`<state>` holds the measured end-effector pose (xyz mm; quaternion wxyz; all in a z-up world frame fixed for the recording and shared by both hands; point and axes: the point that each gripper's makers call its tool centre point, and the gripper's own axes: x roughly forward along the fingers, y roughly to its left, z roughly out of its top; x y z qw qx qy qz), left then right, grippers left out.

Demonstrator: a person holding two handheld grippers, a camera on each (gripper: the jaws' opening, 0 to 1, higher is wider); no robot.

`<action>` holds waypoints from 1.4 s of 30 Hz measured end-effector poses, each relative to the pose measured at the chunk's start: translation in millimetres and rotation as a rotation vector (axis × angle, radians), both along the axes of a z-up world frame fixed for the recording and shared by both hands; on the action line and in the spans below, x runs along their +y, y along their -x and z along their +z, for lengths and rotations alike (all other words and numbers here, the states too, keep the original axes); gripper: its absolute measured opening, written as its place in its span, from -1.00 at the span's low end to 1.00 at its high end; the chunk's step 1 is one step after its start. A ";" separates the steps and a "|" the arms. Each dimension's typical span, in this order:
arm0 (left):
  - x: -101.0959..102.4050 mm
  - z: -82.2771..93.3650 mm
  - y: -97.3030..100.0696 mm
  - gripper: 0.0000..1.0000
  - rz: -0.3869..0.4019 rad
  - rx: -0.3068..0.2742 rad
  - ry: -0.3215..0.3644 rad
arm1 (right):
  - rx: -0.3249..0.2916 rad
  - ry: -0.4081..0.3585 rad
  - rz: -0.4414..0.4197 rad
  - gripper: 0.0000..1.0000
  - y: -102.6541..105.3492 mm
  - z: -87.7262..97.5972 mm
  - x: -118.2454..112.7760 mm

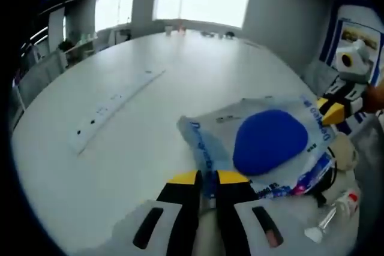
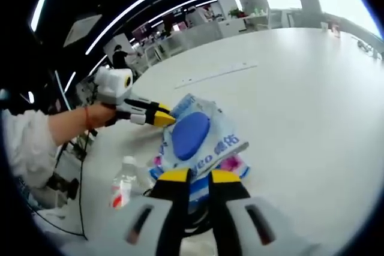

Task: Arrange the tabletop items into an orderly group along one side of the table until the central work area is clear of visible clutter.

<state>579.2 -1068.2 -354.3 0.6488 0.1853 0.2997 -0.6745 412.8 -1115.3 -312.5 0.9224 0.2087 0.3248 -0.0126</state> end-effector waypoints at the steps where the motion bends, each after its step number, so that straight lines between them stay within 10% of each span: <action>1: 0.2 0.0 0.7 -0.95 0.004 0.004 0.000 | -0.001 -0.005 -0.004 -0.83 0.0 0.0 0.1; 42: 12.9 34.8 5.4 -1.00 0.053 0.027 -0.004 | -0.079 -0.006 -0.010 -1.00 -9.1 34.3 -16.8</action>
